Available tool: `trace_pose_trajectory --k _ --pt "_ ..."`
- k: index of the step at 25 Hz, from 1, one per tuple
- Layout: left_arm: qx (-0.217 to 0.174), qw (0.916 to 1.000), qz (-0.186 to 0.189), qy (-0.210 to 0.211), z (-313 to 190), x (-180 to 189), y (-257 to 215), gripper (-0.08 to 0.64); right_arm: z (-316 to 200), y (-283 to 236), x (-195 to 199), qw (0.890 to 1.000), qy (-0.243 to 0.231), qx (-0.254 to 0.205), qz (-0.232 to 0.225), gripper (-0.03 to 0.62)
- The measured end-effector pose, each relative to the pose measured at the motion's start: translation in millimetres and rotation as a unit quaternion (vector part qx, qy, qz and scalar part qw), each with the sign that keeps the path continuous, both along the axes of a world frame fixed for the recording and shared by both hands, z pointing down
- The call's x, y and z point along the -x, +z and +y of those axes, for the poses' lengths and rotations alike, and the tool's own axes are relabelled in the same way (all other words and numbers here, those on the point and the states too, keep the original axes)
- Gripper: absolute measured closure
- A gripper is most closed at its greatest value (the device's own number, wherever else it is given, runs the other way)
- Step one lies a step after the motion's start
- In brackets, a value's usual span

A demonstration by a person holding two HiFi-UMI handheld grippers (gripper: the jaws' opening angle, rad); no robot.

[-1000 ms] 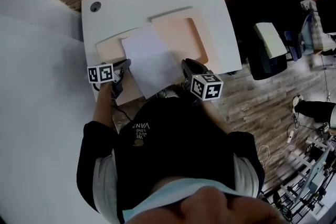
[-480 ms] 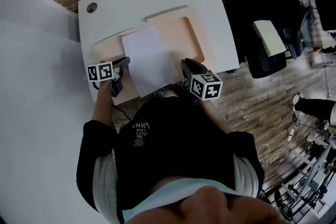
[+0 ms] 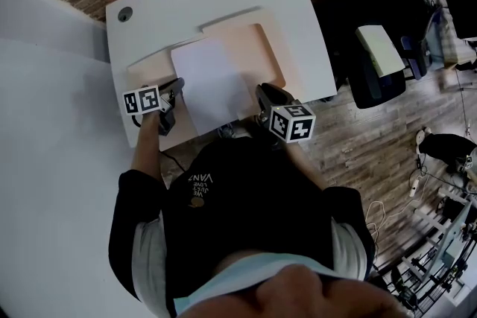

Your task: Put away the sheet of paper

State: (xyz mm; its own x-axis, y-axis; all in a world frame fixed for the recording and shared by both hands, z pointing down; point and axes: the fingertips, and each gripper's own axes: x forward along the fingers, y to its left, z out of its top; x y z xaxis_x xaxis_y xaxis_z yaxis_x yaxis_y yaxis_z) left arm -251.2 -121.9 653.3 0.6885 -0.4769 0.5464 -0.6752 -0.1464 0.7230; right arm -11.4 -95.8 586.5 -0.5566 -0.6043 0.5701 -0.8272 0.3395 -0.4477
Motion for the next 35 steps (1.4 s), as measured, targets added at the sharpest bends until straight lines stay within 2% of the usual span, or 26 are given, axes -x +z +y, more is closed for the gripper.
trace_pose_trajectory --k 8,35 --pt "0.008 0.9999 0.012 -0.009 -7 -10 5 0.558 -4 -1 -8 1.0 0.007 0.001 0.0 0.535" --pt "0.008 0.9999 0.008 -0.003 -29 -63 8 0.558 -16 -1 -45 1.0 0.01 0.002 -0.004 0.535"
